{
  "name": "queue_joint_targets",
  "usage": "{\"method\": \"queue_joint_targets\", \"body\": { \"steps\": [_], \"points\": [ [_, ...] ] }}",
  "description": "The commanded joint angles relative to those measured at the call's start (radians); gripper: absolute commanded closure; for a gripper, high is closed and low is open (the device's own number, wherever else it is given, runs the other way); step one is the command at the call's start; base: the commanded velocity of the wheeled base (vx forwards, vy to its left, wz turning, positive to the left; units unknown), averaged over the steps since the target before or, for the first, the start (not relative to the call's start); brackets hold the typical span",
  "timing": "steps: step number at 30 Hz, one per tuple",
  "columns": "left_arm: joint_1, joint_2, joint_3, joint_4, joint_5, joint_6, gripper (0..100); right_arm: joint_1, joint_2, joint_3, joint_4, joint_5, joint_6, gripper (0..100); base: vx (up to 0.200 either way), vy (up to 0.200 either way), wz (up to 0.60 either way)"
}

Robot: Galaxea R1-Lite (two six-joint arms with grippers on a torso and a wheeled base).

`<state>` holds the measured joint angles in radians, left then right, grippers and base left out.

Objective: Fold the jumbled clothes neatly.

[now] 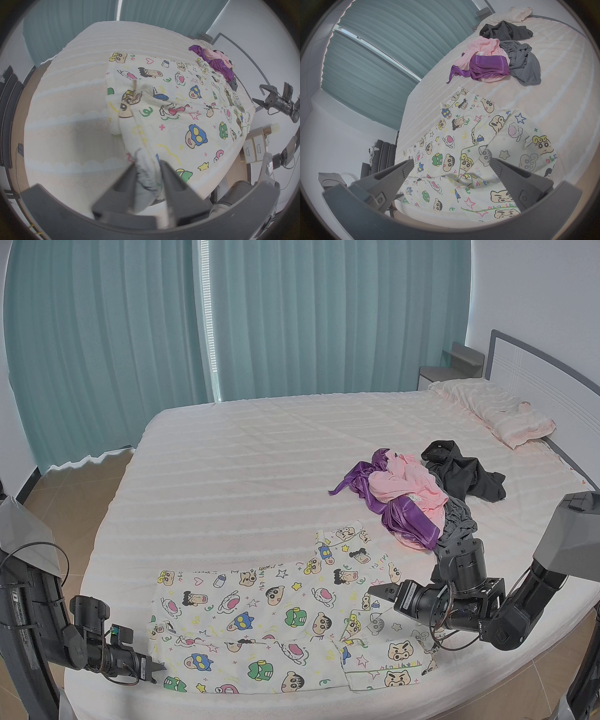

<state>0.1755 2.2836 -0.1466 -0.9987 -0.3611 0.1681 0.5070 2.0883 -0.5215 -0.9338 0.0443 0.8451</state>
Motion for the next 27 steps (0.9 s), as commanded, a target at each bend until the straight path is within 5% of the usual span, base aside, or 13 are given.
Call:
{"method": "queue_joint_targets", "body": {
  "steps": [1,19,27],
  "points": [
    [0.009,-0.027,0.01,0.0,0.013,-0.002,100,0.001,0.004,0.0,0.0,0.0,0.0,0,0.0,0.0,0.0],
    [-0.03,-0.052,0.122,0.0,0.071,0.008,100,-0.004,0.027,0.0,-0.002,-0.004,-0.001,0,0.0,0.0,0.0],
    [-0.054,-0.05,0.145,0.009,0.16,0.01,100,-0.004,0.03,-0.002,-0.002,-0.003,-0.001,0,0.0,0.0,0.0]
  ]
}}
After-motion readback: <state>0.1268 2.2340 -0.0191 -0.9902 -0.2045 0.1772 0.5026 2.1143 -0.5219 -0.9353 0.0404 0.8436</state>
